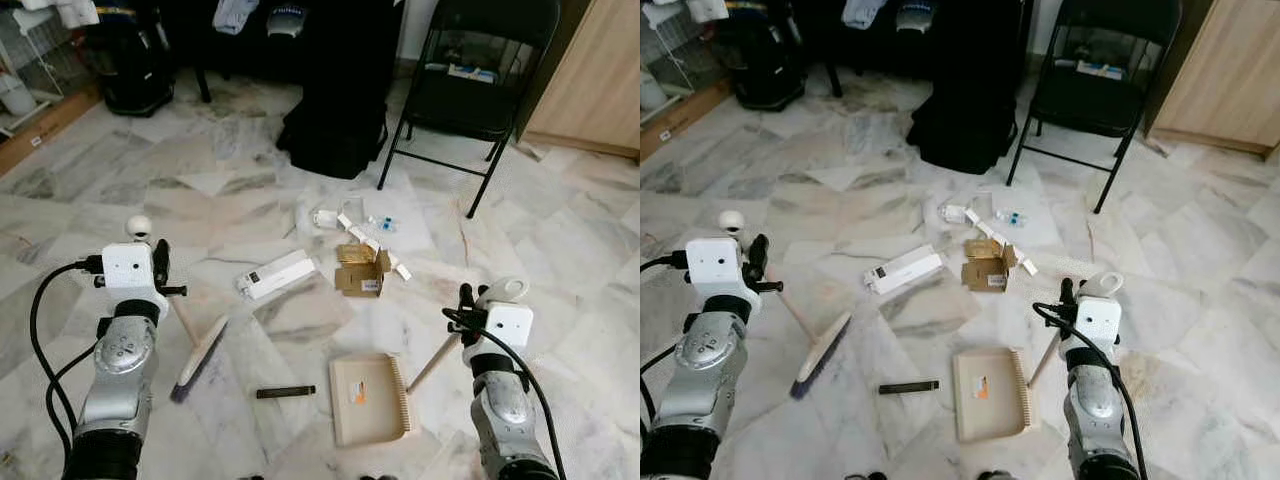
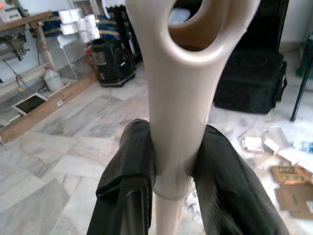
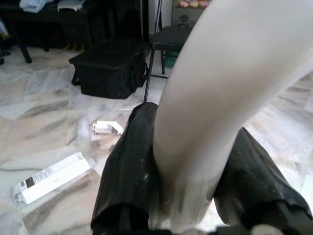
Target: Sweep floor
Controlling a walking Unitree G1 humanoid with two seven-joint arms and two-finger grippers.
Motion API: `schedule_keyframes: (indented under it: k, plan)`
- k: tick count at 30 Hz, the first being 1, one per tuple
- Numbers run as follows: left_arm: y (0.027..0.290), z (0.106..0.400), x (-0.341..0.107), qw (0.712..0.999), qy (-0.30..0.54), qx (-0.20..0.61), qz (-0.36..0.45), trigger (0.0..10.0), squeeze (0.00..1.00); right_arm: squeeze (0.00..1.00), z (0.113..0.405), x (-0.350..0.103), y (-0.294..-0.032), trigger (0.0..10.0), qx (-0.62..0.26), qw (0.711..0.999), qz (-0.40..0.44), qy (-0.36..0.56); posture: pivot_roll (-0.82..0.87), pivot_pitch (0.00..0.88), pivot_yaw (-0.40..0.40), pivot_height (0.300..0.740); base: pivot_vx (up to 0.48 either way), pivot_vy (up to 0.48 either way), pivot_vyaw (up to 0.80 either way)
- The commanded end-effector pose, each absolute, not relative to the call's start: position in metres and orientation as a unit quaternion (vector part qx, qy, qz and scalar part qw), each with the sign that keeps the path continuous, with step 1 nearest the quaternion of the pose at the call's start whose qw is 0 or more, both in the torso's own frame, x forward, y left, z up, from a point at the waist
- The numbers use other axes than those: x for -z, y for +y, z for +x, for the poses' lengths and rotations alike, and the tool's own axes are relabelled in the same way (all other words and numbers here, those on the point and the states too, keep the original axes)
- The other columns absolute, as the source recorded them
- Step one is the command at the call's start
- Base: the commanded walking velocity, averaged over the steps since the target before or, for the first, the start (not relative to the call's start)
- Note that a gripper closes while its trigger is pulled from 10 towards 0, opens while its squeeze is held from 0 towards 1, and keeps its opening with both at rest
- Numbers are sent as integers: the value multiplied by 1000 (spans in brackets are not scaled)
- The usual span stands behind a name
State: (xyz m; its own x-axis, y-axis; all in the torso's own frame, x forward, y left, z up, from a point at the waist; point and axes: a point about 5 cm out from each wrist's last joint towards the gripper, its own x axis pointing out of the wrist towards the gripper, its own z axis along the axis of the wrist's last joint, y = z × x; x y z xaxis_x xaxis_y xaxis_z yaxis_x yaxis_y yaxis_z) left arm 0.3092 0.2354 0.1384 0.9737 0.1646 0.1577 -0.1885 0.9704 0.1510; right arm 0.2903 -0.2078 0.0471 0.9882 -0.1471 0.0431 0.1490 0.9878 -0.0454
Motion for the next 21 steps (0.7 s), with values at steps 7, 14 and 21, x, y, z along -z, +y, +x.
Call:
schedule_keyframes:
  k: [7, 14, 21]
  plan:
    - [258, 308, -137, 980, -27, -146, 130, 10000, 0, 0, 287, -44, -202, 10000, 64, 997, -21, -23, 7, 232, 13, 740, 0, 0, 0]
    - [245, 304, -103, 985, 87, -81, 124, 10000, 0, 0, 284, -43, -203, 10000, 61, 998, -24, -21, 3, 239, 4, 740, 0, 0, 0]
    - [226, 300, -90, 988, 130, -25, 72, 10000, 0, 0, 285, -43, -206, 10000, 61, 998, -29, -18, -3, 242, -4, 740, 0, 0, 0]
